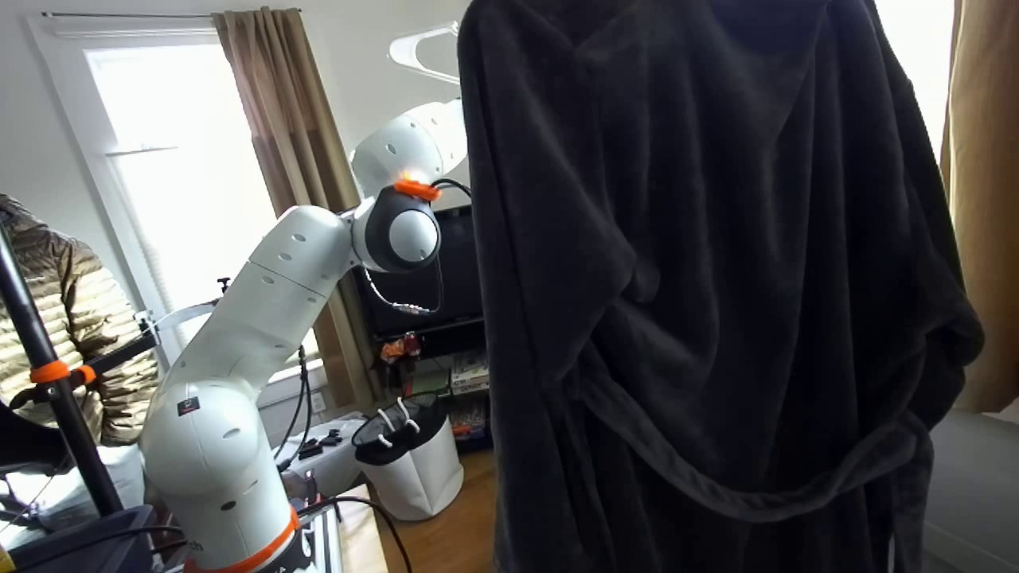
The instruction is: Put the water bottle inside the pocket of the robe
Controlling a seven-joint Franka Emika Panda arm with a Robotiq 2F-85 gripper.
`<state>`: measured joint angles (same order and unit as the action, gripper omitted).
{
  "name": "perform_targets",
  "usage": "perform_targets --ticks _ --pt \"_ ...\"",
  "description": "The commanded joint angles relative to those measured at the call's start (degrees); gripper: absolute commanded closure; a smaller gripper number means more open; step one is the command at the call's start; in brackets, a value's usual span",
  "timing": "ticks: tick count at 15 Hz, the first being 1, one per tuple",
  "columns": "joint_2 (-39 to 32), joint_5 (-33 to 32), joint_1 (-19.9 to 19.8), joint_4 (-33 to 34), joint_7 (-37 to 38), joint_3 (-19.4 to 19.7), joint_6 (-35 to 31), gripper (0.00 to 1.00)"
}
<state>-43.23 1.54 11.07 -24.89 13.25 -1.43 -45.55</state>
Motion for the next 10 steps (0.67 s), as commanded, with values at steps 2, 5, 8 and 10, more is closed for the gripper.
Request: perform_targets --ticks 2,5,8,10 --pt "3.52 -0.18 -0.77 -10.48 -1.20 -0.23 -0.01 0.92" --pt "0.32 -0.21 -0.52 -6.96 -0.71 -0.14 -0.04 0.69" --pt "2.37 -3.07 0.62 -10.43 -2.40 0.65 -0.05 0.92" --pt "3.44 -4.60 -0.05 -12.19 -6.31 0.61 -0.06 0.92"
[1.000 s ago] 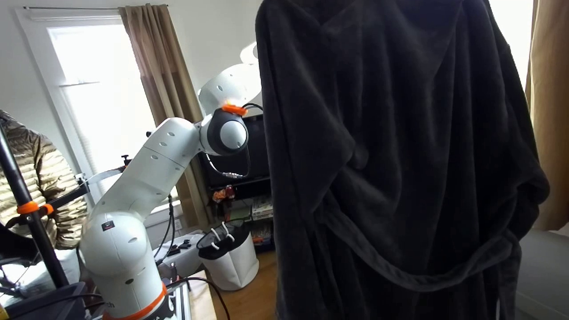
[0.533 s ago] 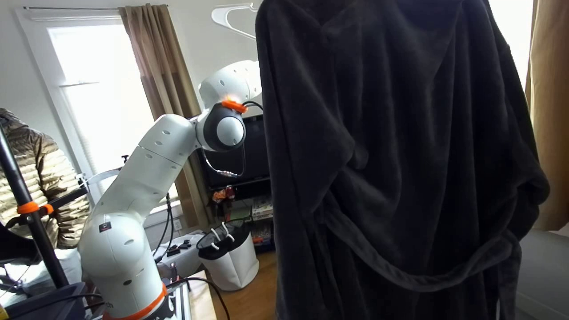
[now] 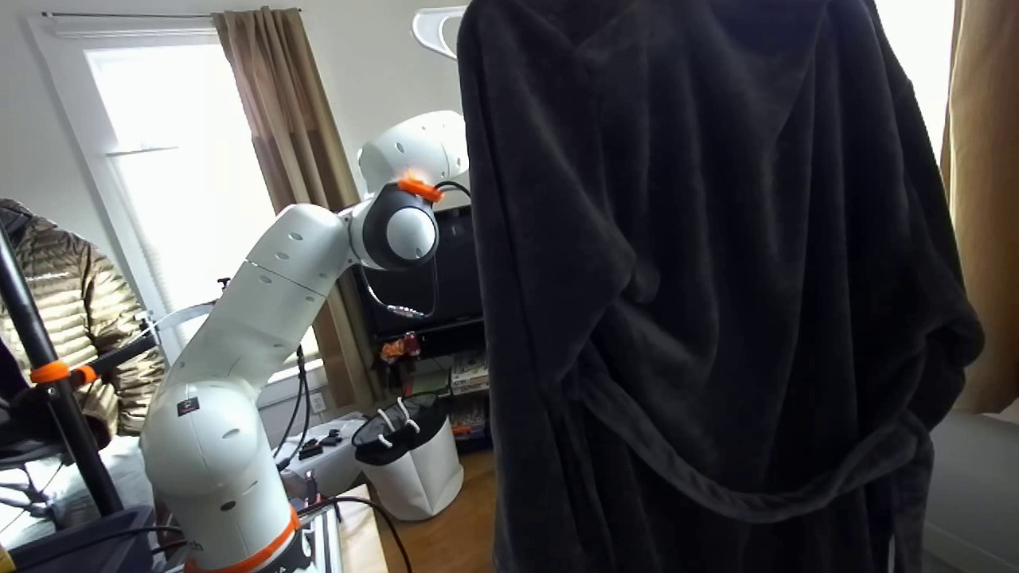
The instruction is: Put the water bottle inside the pocket of the robe
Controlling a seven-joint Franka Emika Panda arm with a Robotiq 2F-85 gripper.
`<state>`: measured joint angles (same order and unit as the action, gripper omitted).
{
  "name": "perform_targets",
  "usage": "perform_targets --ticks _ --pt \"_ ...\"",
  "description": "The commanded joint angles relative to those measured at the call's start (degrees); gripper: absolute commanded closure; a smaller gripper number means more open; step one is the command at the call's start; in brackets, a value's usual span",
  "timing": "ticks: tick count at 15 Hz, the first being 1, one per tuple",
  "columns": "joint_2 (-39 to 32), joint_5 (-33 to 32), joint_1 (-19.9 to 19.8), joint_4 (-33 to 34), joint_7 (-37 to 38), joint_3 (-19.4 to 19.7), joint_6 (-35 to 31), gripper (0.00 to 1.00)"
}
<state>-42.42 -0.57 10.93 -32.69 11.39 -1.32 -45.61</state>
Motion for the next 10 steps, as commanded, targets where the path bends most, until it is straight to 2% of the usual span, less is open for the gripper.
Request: perform_targets --ticks 1,3,7,10 --pt "2.50 -2.57 -0.71 -3.73 -7.18 -0.13 -1.41 0.92" --pt "3.80 2.07 -3.34 -5.04 -7.71 -1.66 -7.32 0.92" --pt "5.87 8.04 -6.13 -8.39 -7.83 -2.56 -18.51 0.92" --pt "8.57 8.80 -6.36 -13.76 -9.27 -2.38 -20.80 0.92"
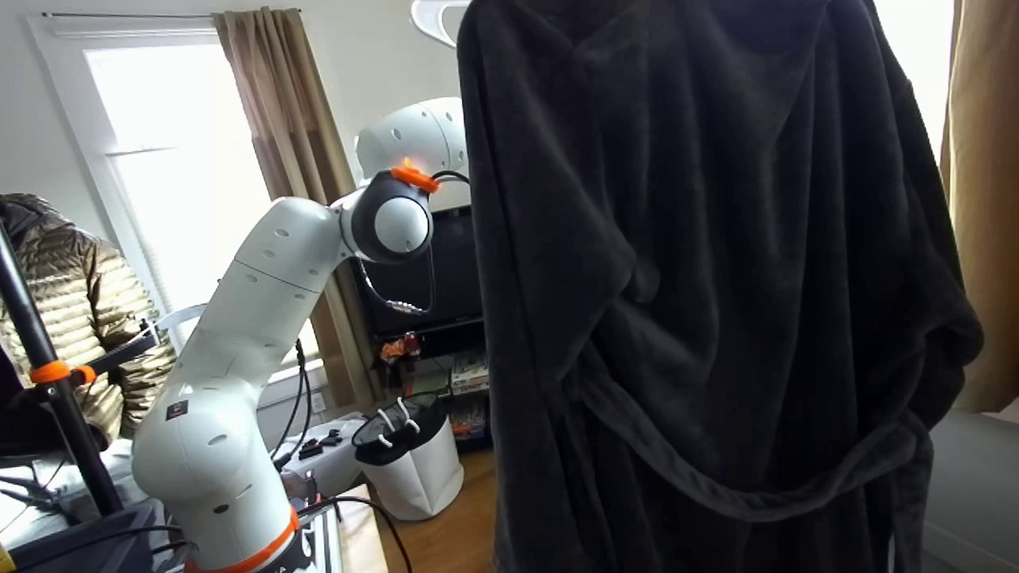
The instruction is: Put the water bottle inside the pocket of the robe
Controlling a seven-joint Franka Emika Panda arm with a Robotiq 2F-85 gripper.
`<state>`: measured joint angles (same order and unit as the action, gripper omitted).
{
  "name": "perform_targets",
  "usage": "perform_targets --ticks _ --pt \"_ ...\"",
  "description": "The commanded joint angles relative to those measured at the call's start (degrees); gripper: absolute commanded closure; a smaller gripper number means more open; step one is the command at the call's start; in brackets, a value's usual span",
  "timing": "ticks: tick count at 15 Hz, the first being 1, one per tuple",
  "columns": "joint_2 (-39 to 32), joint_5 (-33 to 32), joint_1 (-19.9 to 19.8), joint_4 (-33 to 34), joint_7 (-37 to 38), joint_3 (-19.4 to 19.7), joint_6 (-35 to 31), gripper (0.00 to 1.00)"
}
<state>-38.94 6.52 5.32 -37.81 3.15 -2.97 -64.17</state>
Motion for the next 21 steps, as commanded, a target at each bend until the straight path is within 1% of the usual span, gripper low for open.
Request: perform_targets --ticks 1,2,3,5,7,8,9,10,13,14,15,16,21 --pt "6.20 1.97 -0.79 -10.94 0.02 -0.50 -1.72 0.92" --pt "7.36 2.31 -1.00 -13.59 1.64 -0.17 -1.66 0.92" --pt "2.21 0.47 -0.19 -5.01 0.13 -0.04 -0.63 0.69" --pt "3.60 0.54 -0.32 -8.19 0.38 -0.01 -0.64 0.69" --pt "4.32 0.55 -0.42 -9.51 0.41 0.00 -0.64 0.69" --pt "4.51 0.58 -0.46 -9.72 0.42 0.00 -0.64 0.92" --pt "6.17 -0.25 -0.63 -11.70 -3.95 -0.55 1.28 0.92" --pt "7.65 -0.29 -1.13 -13.38 -7.60 -0.89 1.79 0.92" --pt "13.16 2.06 -3.32 -20.10 -18.39 -1.48 -0.25 0.92" --pt "16.01 3.28 -3.59 -23.95 -15.37 -0.46 -3.22 0.92" --pt "17.85 4.55 -3.90 -25.77 -10.71 0.61 -6.10 0.92" --pt "19.71 5.50 -4.48 -27.94 -8.68 1.20 -7.25 0.92" --pt "27.61 4.81 -5.28 -39.58 1.66 4.28 -14.45 0.92"
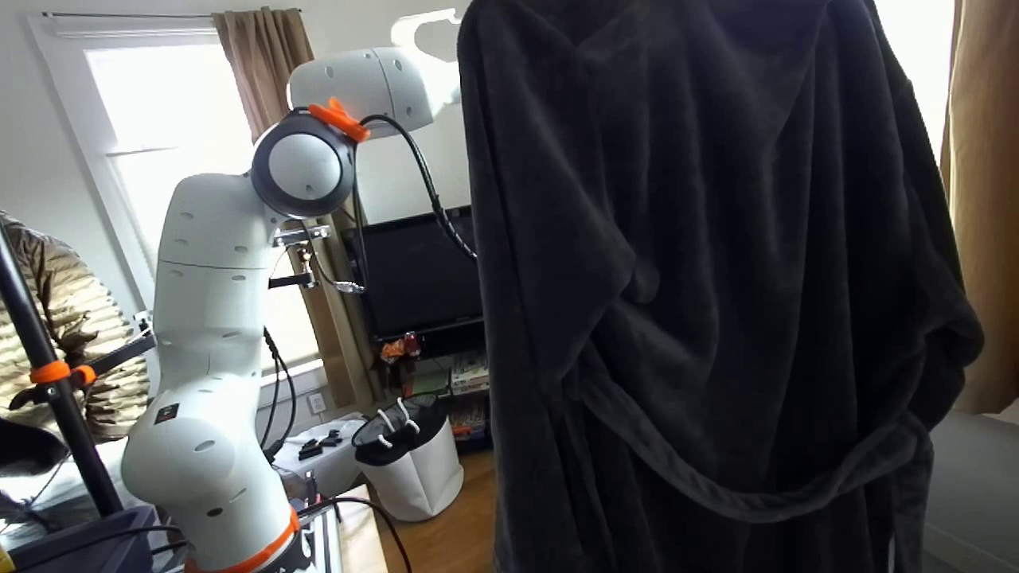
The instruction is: Put the water bottle inside the pocket of the robe
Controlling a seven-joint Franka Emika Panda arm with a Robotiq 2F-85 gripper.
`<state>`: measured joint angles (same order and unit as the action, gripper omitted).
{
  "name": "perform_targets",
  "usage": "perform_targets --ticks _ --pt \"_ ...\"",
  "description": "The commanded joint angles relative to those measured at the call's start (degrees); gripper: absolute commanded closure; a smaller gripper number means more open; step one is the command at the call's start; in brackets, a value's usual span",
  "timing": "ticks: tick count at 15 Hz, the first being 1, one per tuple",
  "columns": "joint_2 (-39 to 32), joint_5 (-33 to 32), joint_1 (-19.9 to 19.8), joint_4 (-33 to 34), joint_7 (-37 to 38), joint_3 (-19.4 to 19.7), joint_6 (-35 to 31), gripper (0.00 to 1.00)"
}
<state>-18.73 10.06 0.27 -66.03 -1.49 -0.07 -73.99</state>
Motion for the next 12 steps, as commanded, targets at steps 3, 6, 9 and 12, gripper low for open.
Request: perform_targets --ticks 3,6,9,12 --pt "12.06 2.54 -0.09 -19.08 14.18 2.33 -7.11 0.92" --pt "16.64 6.55 -0.10 -26.73 21.69 1.69 -11.88 0.92" --pt "21.87 7.79 0.81 -34.90 21.62 0.45 -18.24 0.92" --pt "28.20 4.92 2.09 -43.26 20.46 -1.68 -23.13 0.92"
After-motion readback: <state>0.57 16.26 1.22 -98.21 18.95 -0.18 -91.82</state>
